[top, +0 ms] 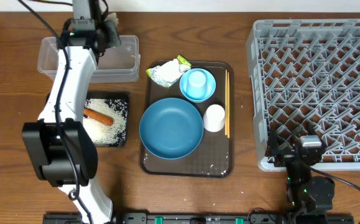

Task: Sort waste into correct bins and load items into the dishwasher rack
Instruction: 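Carry the paper left and drop it into the clear plastic container, then move the left gripper back to the brown tray and grasp the second tissue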

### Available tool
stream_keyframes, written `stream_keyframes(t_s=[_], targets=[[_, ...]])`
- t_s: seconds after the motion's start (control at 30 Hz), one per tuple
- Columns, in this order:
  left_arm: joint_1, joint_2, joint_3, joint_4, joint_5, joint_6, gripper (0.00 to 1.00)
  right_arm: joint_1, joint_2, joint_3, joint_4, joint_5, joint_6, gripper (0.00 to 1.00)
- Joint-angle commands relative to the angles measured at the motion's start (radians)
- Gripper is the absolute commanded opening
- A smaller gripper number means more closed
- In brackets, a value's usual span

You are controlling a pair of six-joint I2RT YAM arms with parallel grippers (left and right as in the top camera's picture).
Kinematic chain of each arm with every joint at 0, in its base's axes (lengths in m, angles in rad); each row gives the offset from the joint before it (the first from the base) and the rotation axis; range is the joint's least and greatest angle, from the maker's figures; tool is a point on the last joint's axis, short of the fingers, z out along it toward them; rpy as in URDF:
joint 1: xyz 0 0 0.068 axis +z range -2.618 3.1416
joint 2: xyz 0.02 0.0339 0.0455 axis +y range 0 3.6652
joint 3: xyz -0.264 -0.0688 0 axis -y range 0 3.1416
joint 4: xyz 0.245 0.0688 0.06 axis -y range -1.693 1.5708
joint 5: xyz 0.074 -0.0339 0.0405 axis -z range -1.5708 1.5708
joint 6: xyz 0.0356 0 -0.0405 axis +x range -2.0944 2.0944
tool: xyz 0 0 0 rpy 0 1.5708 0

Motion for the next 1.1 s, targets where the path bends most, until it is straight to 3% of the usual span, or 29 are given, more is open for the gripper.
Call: stream_keyframes(t_s=[0.0,0.03,0.27,0.37,0.53,0.63,0.83,1.07], targets=[[0.002,0.037,-0.002,-0.011,-0.011,-0.018,0.29,-0.011,-0.001,-0.002,-0.003,0.003,0.014,0.99],[0.002,0.037,-0.002,-0.017,-0.012,-0.018,0.49,-0.011,-0.001,-0.002,-0.003,0.003,0.014,0.99],[0.002,0.027,-0.001,-0.066,-0.002,-0.018,0.65,-0.011,-0.001,-0.002,-0.003,0.003,0.014,0.99],[-0.006,0.015,-0.001,-0.082,0.098,-0.017,0.66,-0.011,-0.001,-0.002,-0.003,0.003,0.014,0.99],[-0.066,0.003,-0.001,-0.092,0.356,0.105,0.66,-0.011,-0.001,-0.002,-0.003,0.003,0.014,0.99],[-0.143,0.005,-0.002,-0.107,0.322,0.164,0.66,-0.011,-0.001,-0.002,-0.003,0.003,0.014,0.99],[-0.291,0.024,-0.002,-0.098,0.094,0.227,0.66,-0.011,-0.001,-0.002,-0.003,0.003,0.014,0.99],[-0.322,0.089,-0.002,-0.089,0.044,0.246,0.66,-0.011,0.000,-0.002,-0.003,0.003,0.014,0.99]])
